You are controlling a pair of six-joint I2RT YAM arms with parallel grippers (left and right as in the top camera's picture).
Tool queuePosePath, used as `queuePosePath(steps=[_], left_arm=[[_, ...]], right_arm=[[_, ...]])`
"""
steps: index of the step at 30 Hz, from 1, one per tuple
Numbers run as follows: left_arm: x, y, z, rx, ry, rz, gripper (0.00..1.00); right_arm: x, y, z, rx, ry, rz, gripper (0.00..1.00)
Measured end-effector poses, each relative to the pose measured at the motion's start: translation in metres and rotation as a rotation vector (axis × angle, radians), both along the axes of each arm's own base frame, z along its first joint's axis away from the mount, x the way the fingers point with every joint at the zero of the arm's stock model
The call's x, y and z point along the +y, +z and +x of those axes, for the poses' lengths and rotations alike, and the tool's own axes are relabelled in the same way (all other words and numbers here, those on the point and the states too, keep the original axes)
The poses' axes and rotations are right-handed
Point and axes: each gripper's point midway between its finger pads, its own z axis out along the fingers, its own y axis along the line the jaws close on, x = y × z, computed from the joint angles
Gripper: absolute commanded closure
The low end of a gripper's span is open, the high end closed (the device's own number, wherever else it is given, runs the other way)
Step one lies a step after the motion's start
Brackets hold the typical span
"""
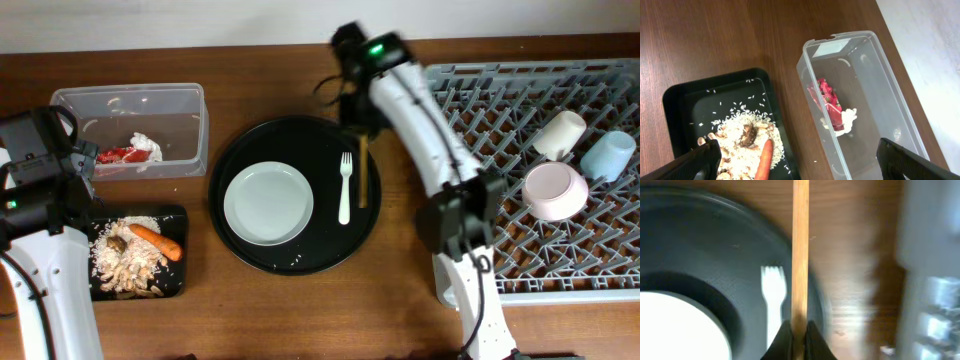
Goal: Sort waste into correct bins and load items into the dishwasher rack
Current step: 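Carry the chopstick to the rack and insert it upright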
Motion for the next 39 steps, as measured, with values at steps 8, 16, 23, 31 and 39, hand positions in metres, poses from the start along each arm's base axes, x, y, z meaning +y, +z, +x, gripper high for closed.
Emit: queuePosePath(steps=[8, 16, 23, 31, 39], left_arm=[[0.000, 0.000, 0.000, 0.001, 0.000, 0.000, 0.01], [0.000, 0.000, 0.000, 0.000, 0.000, 0.000, 0.01], [0.000, 0.000, 0.000, 0.000, 0.000, 0.000, 0.01], [0.000, 0.000, 0.000, 0.000, 0.000, 0.000, 0.01], [0.000, 0.000, 0.000, 0.000, 0.000, 0.000, 0.01]], right_arm=[[-0.152, 0.043, 0.028, -0.084, 0.014, -0.009, 0.96], [-0.181, 0.011, 0.023, -0.002, 0.052, -0.015, 0.86], [-0.171, -0.008, 0.015, 0.060, 0.084, -0.007, 0.73], [-0.144, -0.009, 0.003, 0.110, 0.111, -0.003, 0.62], [-0.089, -0.004, -0.005, 0.120, 0.111, 0.068, 0.26]])
